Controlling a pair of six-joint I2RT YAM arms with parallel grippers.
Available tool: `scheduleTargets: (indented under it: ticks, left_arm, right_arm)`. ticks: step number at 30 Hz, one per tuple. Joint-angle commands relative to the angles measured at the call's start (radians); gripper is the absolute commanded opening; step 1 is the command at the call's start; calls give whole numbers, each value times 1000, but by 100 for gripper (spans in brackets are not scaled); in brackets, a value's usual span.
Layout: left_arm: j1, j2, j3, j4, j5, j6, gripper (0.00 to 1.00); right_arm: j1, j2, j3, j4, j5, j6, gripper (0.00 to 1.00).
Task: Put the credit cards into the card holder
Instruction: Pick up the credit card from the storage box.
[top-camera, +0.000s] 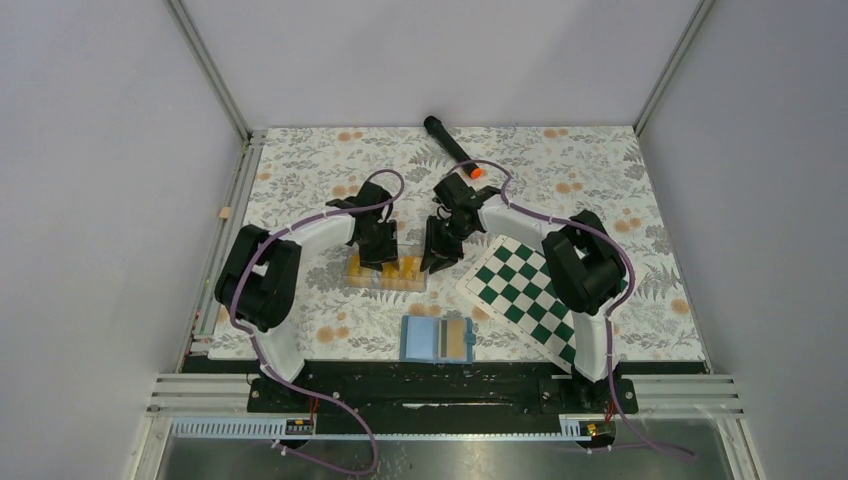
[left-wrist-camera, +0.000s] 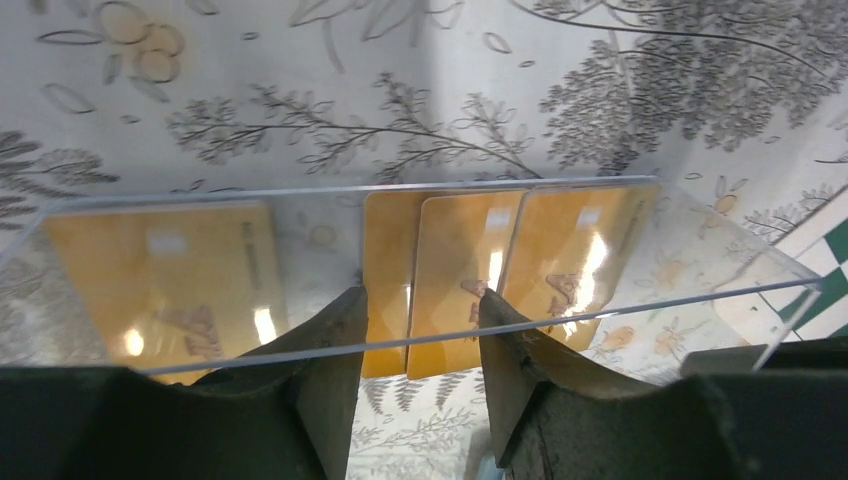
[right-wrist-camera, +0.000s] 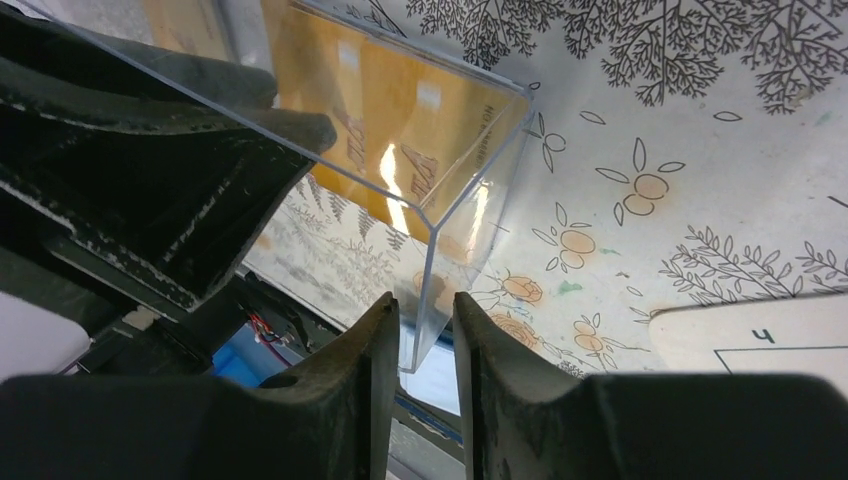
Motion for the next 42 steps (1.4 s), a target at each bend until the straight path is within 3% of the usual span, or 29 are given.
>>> scheduleTargets:
  ticks: [1, 13, 21, 42]
  left_arm:
    - [-29, 42, 17, 45, 67, -10, 44]
    - [-59, -11, -66, 271, 324, -148, 38]
    - [-83, -50, -11, 87, 117, -68, 43]
    - [-87, -136, 15, 4, -22, -43, 46]
  right_arm:
    - [-3, 19, 42, -21, -42, -11, 31]
    - [-3, 22, 45, -9, -70, -8, 18]
    - [-4, 10, 39, -10, -59, -7, 15]
    - [-3, 3, 49, -10, -84, -13, 16]
